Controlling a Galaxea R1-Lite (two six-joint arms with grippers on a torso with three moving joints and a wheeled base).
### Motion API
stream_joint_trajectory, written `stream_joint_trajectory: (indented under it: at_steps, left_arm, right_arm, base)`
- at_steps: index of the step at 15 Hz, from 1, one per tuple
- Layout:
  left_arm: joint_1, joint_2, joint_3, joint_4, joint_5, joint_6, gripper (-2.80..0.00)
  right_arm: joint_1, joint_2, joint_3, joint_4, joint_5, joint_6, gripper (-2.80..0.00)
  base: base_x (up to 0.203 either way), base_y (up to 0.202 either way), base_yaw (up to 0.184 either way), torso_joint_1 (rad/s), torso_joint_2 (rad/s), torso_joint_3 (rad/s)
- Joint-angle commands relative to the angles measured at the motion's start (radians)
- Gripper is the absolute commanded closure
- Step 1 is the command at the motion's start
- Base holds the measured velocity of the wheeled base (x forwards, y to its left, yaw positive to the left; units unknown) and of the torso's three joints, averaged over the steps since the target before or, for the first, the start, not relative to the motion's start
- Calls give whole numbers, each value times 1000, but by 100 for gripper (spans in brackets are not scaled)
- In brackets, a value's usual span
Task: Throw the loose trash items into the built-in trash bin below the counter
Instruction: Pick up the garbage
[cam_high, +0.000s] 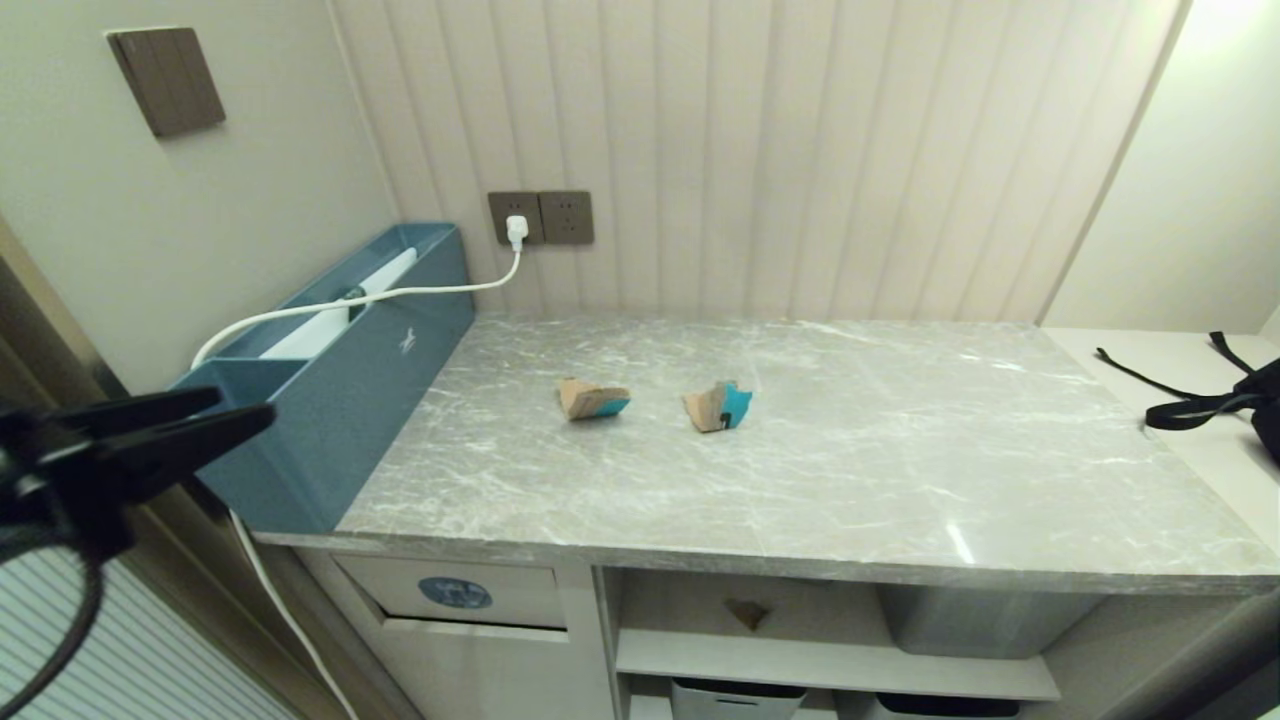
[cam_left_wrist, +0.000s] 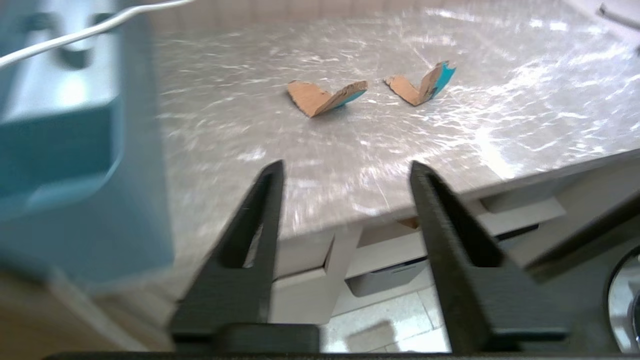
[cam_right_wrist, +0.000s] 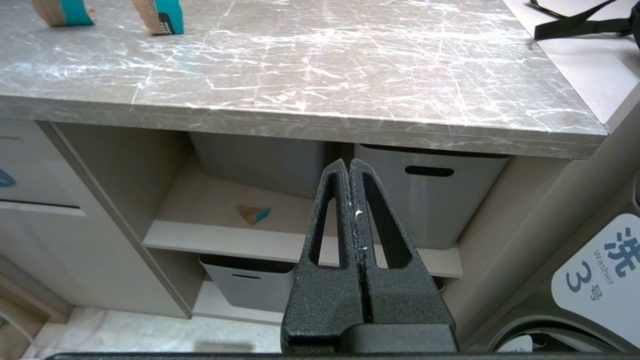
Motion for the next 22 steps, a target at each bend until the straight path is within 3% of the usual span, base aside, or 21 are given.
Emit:
stream_joint_trajectory:
  at_steps: [1,5,9,15,22]
  left_arm:
    - [-32,418,-104,-154,-24,29,-280]
    - [-121,790,-296,-384,-49,119,-280]
    - [-168,1044,-496,-531,-57,178,-280]
    - [-206,1281,-797,-540,-53,212,-280]
    - [-251,1309,-793,-507,-53,214,-280]
  right_arm:
    - [0,-2,0,0,0,-1,0]
    - [0,-2,0,-1,0,-1,0]
    - [0,-2,0,0,0,-2,0]
    - [0,-2,0,0,0,-1,0]
    - [0,-2,0,0,0,-1,0]
  base:
    - [0,0,0,0,0,0]
    - [0,0,0,0,0,0]
    - [0,0,0,0,0,0]
    - [0,0,0,0,0,0]
    - [0,0,0,0,0,0]
